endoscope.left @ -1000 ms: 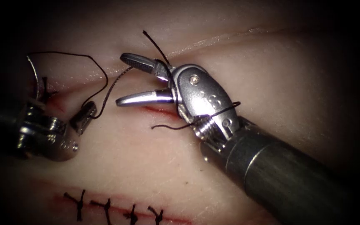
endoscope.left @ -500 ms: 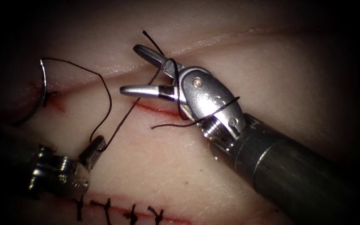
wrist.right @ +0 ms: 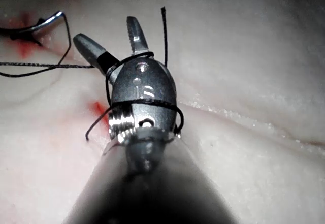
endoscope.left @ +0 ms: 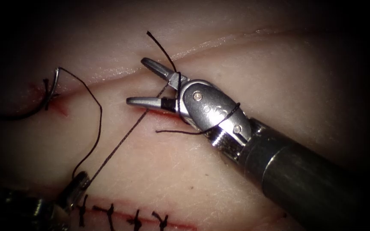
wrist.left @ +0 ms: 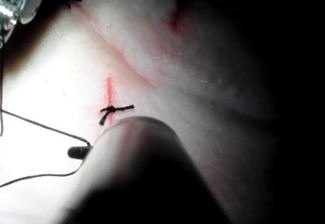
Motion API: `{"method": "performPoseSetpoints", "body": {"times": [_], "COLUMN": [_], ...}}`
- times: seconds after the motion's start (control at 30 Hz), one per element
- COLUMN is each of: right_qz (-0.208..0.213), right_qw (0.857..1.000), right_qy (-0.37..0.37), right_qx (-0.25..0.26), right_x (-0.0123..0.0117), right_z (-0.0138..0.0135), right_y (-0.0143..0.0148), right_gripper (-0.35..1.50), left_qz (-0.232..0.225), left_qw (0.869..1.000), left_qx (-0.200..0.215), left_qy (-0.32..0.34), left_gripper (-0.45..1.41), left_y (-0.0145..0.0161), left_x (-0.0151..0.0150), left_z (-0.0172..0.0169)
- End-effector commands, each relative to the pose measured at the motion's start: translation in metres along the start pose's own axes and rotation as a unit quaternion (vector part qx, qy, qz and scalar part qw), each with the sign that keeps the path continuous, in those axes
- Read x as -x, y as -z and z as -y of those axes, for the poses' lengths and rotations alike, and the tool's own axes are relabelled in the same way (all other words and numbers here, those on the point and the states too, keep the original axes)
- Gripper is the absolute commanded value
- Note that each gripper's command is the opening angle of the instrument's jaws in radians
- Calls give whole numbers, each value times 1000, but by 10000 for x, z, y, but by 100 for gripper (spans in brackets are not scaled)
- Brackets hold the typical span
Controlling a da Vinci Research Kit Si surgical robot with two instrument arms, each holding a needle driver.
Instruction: Wound Closure
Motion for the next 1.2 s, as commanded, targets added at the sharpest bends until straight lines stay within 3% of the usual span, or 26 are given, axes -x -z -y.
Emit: {"method": "performPoseSetpoints", "body": {"times": [0.03,0.37,0.83,1.2], "right_qz": [4,37,111,112], "right_qw": [1000,999,987,986], "right_qy": [0,2,69,76], "right_qx": [0,33,95,96], "right_x": [4,10,11,12], "right_z": [1,-7,-19,-19], "right_y": [-7,-8,-12,-3], "right_gripper": [130,126,128,131], "left_qz": [0,-3,-7,-10], "left_qw": [1000,1000,1000,1000], "left_qx": [1,1,6,2], "left_qy": [3,5,7,4], "left_gripper": [-45,-45,-45,-45], "left_y": [2,14,41,63], "left_x": [-1,-6,-16,-9], "left_z": [-9,-10,-2,-6]}}
